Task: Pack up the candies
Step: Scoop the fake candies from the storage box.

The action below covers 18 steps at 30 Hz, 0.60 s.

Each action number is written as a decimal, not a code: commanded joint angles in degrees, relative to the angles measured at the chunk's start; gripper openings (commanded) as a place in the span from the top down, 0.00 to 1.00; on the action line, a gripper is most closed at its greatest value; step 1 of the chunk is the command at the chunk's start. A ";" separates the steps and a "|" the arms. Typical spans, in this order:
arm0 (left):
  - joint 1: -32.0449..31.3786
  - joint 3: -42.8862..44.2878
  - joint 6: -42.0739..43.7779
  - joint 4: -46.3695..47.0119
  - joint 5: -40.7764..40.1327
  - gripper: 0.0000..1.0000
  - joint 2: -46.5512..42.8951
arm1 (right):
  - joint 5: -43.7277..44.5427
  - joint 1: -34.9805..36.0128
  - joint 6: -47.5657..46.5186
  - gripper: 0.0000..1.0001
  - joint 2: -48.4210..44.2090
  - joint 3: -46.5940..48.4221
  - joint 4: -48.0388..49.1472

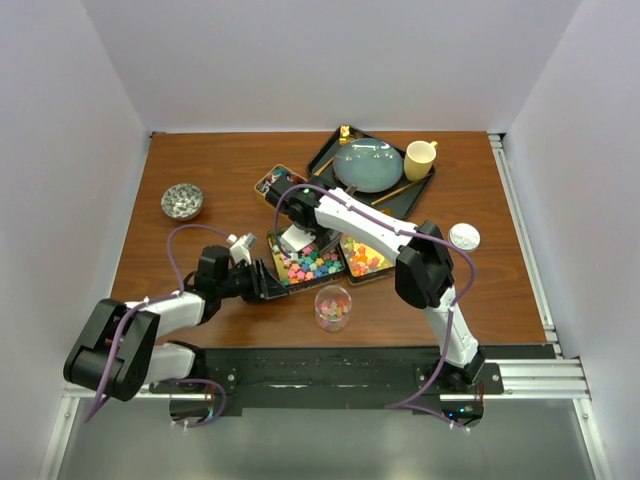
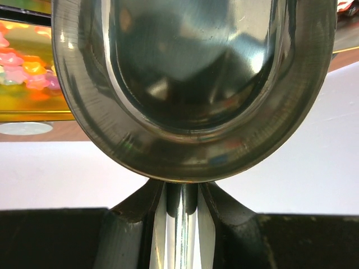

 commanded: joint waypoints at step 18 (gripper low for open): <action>-0.16 1.36 5.14 4.52 -1.60 0.55 3.71 | -9.22 -2.88 -3.91 1.00 8.45 -1.77 -19.62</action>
